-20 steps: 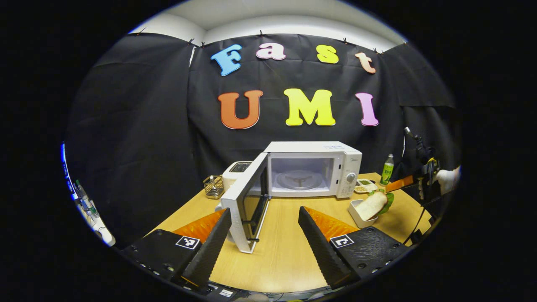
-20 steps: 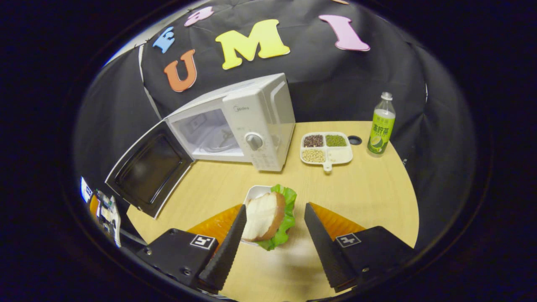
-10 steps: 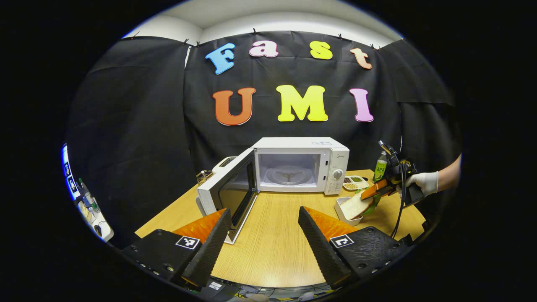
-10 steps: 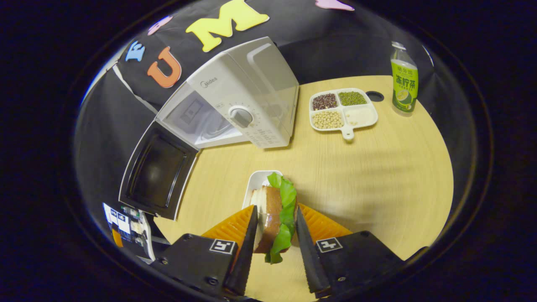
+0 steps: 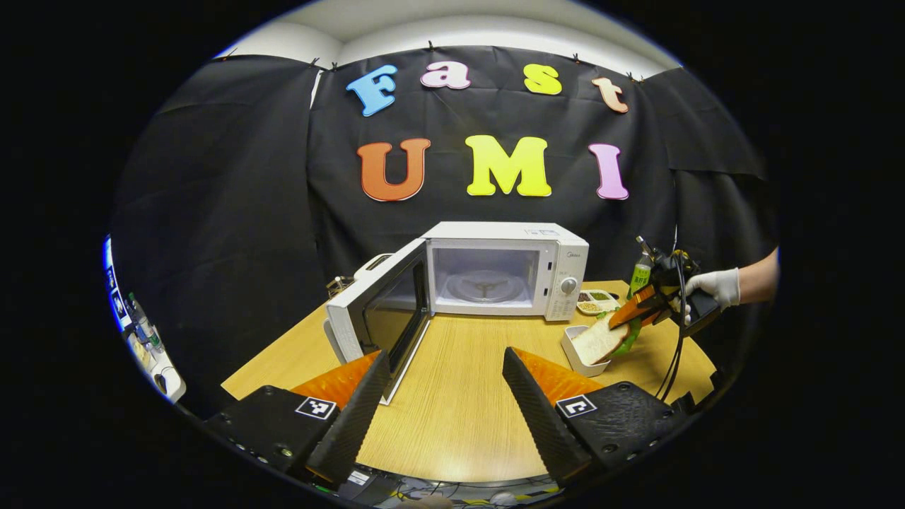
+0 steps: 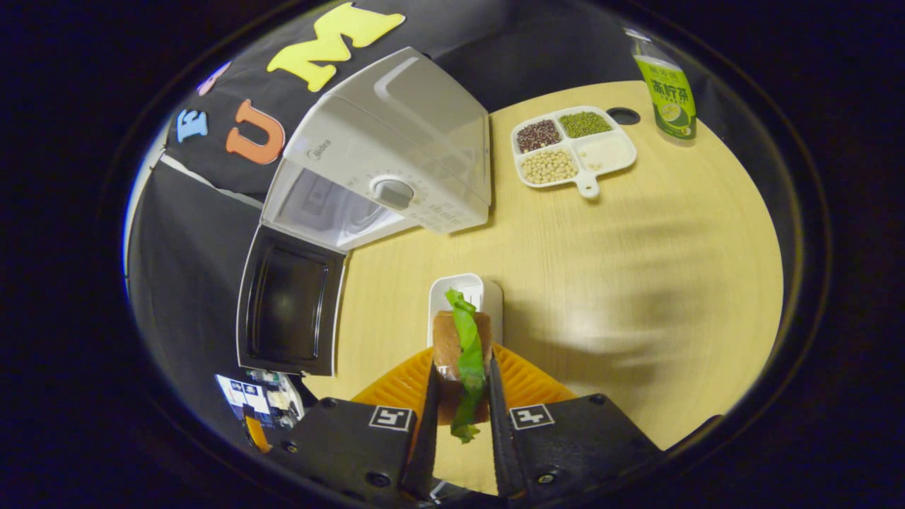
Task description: Open the microwave oven with the left hand, put the food in, and close the microwave oven.
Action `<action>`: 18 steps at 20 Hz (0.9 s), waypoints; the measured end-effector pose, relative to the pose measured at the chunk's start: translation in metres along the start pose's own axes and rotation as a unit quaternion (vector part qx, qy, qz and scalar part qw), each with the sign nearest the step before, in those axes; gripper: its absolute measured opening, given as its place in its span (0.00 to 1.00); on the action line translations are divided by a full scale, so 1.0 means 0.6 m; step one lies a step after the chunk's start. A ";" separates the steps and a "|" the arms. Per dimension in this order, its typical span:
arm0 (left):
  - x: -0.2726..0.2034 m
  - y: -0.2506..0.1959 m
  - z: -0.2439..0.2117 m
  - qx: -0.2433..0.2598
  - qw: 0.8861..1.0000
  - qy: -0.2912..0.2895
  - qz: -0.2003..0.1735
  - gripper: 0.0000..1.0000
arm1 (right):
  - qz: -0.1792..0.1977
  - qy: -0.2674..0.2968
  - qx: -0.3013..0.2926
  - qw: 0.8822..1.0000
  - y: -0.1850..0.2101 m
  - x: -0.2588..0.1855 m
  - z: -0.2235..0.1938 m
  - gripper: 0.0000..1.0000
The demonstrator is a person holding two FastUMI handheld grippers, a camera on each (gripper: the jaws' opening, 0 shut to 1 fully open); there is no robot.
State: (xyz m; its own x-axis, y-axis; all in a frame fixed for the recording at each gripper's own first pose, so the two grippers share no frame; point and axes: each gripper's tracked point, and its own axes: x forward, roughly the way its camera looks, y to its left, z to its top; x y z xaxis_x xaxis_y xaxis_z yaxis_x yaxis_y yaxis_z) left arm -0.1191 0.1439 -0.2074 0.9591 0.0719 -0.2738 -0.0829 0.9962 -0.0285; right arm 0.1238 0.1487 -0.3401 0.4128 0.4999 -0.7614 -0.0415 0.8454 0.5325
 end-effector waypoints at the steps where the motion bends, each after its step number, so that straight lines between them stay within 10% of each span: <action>1: 0.000 0.002 0.003 0.003 1.000 -0.003 -0.004 0.97 | 0.002 -0.005 -0.003 1.000 0.010 -0.011 0.002 0.29; 11: -0.008 0.050 0.012 -0.007 1.000 -0.009 -0.015 0.97 | 0.080 -0.104 -0.019 0.991 0.201 -0.049 0.039 0.23; 18: -0.024 0.085 0.022 0.001 1.000 0.014 -0.006 0.97 | 0.117 -0.253 0.025 0.960 0.325 0.026 0.114 0.31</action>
State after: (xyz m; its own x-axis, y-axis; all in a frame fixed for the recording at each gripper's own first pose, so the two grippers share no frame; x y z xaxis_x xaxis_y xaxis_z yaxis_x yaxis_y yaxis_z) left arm -0.1336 0.1940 -0.1920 0.9519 0.0586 -0.3006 -0.0706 0.9971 -0.0292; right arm 0.1846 0.3087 -0.2226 0.7869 0.5095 -0.3482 -0.1483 0.7039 0.6946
